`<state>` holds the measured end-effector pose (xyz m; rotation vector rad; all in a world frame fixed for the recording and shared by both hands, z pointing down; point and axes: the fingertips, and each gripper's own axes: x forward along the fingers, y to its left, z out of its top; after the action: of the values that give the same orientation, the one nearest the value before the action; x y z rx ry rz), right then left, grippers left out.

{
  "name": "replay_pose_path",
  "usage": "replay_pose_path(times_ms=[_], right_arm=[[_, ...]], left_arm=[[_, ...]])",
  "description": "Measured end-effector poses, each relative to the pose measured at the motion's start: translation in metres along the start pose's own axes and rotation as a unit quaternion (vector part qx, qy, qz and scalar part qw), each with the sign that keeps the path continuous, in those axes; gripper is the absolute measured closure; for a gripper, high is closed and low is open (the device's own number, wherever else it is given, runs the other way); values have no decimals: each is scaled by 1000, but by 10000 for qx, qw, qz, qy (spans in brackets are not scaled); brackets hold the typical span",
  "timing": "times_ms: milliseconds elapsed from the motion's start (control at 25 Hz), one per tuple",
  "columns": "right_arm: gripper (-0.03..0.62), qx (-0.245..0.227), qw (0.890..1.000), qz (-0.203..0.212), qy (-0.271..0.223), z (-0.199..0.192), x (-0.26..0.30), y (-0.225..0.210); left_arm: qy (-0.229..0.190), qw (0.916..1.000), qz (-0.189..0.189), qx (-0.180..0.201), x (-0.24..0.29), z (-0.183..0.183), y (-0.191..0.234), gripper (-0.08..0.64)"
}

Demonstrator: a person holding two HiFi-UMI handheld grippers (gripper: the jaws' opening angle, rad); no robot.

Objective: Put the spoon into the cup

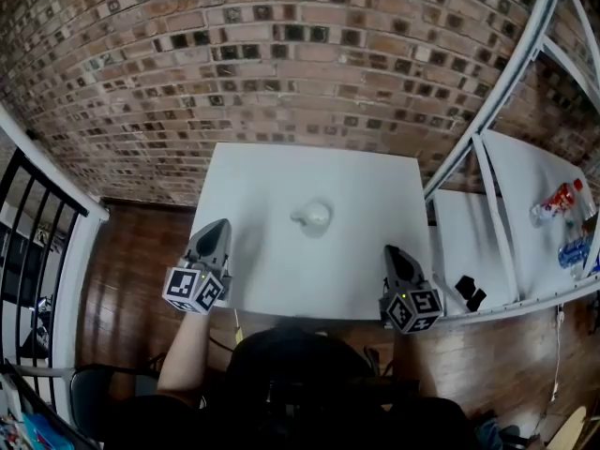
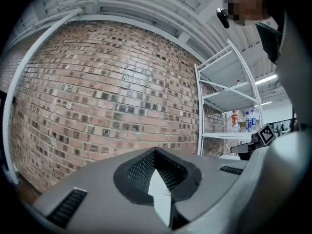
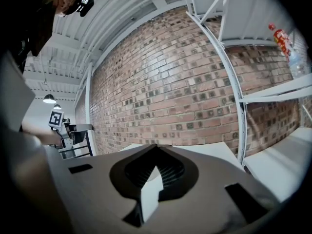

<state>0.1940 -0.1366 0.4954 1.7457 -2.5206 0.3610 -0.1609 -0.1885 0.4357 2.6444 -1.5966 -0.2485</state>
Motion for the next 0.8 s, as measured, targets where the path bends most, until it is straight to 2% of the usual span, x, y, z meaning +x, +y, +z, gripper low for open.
replay_pose_path(times_ms=[160,320,800], right_arm=[[588,41,10000,18,-78,2,3,6],[589,66,10000,24,63,-8,5,13],[591,34,9998,181,62,-9,12,33]], left_arm=[[-36,9999,141,-43,-19,-1,4,558],[50,9995,278,-159,-33,-10,9,558],[347,9993,92,-125,-43,-30,-4,558]])
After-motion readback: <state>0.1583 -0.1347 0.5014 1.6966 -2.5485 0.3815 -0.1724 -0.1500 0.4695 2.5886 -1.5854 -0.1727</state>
